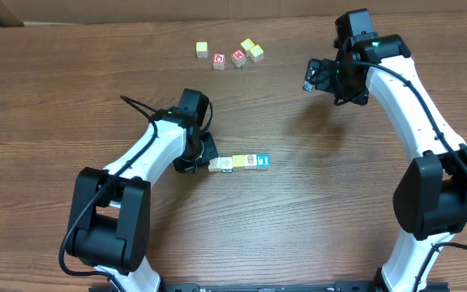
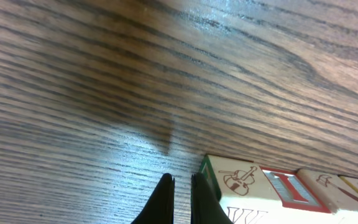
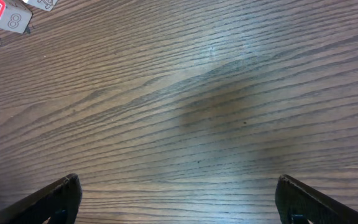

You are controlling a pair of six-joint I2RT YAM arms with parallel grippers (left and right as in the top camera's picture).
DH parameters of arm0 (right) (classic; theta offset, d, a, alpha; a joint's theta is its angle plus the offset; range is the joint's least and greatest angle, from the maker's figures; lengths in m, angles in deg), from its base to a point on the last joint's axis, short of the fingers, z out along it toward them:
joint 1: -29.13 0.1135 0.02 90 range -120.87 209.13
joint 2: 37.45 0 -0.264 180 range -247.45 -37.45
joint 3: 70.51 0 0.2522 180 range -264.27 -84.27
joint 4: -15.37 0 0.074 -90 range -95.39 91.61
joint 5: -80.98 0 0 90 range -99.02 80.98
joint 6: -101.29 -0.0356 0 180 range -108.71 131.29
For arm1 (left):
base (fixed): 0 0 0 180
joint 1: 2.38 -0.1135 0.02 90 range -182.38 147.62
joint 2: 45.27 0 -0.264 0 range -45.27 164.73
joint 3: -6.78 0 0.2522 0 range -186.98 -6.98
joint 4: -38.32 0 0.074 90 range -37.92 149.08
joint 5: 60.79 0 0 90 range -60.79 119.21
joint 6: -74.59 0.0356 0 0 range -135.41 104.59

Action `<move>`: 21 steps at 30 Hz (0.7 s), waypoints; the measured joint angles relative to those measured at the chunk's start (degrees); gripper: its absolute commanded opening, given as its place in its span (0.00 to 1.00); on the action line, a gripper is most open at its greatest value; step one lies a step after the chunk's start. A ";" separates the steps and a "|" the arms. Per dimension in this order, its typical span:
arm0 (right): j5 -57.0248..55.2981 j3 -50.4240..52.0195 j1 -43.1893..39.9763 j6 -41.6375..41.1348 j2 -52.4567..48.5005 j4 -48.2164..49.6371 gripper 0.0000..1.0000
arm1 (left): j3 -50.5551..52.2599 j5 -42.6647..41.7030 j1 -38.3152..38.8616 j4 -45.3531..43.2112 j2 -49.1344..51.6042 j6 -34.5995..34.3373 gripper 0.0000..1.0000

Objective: Flip 5 blocks

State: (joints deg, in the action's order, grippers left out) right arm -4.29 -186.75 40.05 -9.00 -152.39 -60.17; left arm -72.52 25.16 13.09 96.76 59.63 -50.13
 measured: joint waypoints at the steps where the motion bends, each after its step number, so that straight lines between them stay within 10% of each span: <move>1: -0.02 0.00 0.00 0.00 0.02 0.02 1.00 | -0.35 0.02 -0.17 0.50 0.00 0.17 0.04; 21: 0.26 0.00 0.00 0.02 0.00 -0.15 1.00 | -9.40 2.14 -2.49 16.24 -9.53 5.14 0.04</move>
State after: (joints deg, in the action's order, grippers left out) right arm -4.03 -186.75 40.05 -8.98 -152.39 -60.32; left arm -81.92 27.30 10.59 113.00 50.10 -45.00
